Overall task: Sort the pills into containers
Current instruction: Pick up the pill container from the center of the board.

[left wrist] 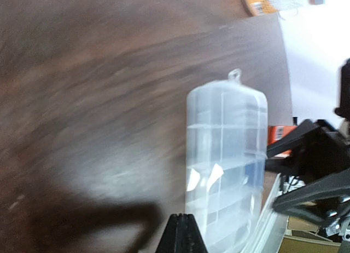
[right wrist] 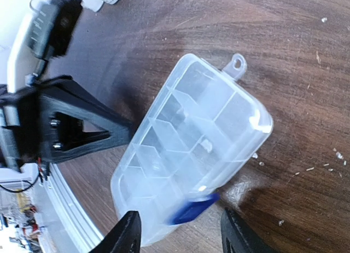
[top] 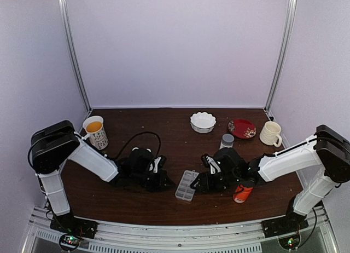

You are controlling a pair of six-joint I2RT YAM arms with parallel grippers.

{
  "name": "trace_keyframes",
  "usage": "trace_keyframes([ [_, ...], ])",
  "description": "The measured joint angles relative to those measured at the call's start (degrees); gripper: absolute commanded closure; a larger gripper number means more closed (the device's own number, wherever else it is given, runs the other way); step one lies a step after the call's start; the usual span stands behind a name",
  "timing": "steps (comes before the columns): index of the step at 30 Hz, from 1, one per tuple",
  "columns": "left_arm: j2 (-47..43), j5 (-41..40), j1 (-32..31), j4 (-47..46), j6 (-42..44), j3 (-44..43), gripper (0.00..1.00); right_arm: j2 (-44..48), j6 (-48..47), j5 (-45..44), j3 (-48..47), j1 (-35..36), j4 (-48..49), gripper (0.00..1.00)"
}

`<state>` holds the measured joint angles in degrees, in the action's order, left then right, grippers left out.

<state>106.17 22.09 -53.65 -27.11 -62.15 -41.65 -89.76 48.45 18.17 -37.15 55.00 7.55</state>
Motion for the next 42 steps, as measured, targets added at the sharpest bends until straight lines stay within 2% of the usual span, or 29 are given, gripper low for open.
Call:
trace_keyframes([
  [11,1.14,1.25,1.05,-2.89,-1.66,2.36,0.99,-1.14,5.75,3.87,1.62,-0.57,8.85,0.47],
  [13,1.14,1.25,1.05,-2.91,-1.66,2.36,0.92,-1.55,6.49,4.04,1.64,-0.7,9.75,0.47],
  [17,0.63,1.25,1.03,-2.93,-0.92,2.32,0.62,-1.11,7.37,3.06,1.97,-1.27,9.57,0.46],
  [19,-0.28,1.07,0.79,-2.43,-0.28,2.1,0.56,-0.15,7.41,2.34,2.51,-1.73,8.66,0.45],
  [21,-1.2,0.5,0.46,-1.14,0.31,1.75,0.54,0.74,7.3,1.75,2.82,-2.12,7.61,0.46],
  [34,2.25,0.98,-0.2,4.96,2.62,-5.6,0.6,-1.77,7.08,1.64,2.34,-2.38,6.6,0.47],
  [42,4.09,1.14,0.11,6.58,2.99,-7.65,0.85,-2.6,7.23,3.43,0.0,-2.38,7.63,0.48],
])
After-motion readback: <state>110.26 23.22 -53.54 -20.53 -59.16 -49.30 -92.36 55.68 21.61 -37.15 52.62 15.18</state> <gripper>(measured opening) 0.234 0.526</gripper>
